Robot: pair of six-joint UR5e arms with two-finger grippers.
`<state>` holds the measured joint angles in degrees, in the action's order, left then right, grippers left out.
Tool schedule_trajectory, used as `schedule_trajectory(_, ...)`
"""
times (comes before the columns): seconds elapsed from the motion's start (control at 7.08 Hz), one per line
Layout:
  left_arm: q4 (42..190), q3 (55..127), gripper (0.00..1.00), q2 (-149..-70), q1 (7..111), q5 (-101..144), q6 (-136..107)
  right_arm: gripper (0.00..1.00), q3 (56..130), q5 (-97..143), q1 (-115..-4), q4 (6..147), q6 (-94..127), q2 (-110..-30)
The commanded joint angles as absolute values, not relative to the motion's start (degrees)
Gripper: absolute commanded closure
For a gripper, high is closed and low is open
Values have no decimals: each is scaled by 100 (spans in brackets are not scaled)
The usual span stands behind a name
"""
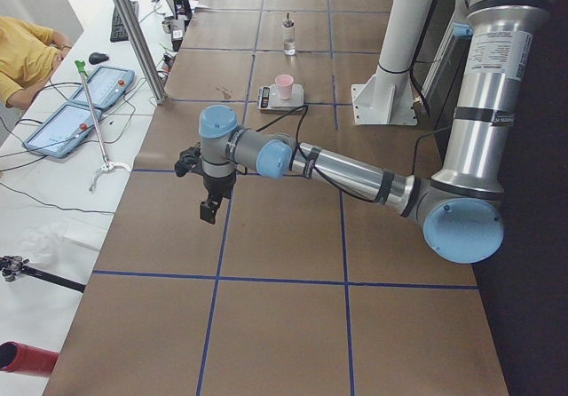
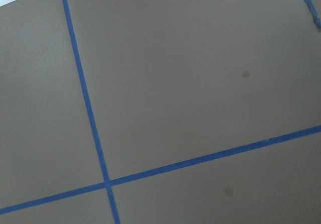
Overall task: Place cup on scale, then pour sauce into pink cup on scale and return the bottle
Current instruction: 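Reach the right gripper to the glass sauce bottle and grasp it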
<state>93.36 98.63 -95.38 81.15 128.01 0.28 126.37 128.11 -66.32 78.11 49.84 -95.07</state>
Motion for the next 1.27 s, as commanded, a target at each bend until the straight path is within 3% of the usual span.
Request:
schedule_trajectory(0.0, 9343, 9843, 0, -9089, 8463, 13069, 448, 0, 13129, 11825, -5358, 7822, 5903, -9579)
schedule_trajectory(0.42, 9378, 9817, 0, -9079, 8464, 13078, 448, 0, 13691, 10657, -4232, 7796, 6447, -10159)
schedule_trajectory(0.71, 9387, 9756, 0, -9079, 8464, 13069, 448, 0, 13676, 8955, -2810, 7237, 7354, -10474)
schedule_trajectory(0.99, 9387, 9888, 0, -8860, 8464, 13078, 448, 0, 13109, 7933, -2209, 6578, 7574, -10538)
schedule_trajectory(1.13, 9387, 9888, 0, -8868, 8455, 13087, 448, 0, 12321, 7380, -2058, 5539, 7663, -10538)
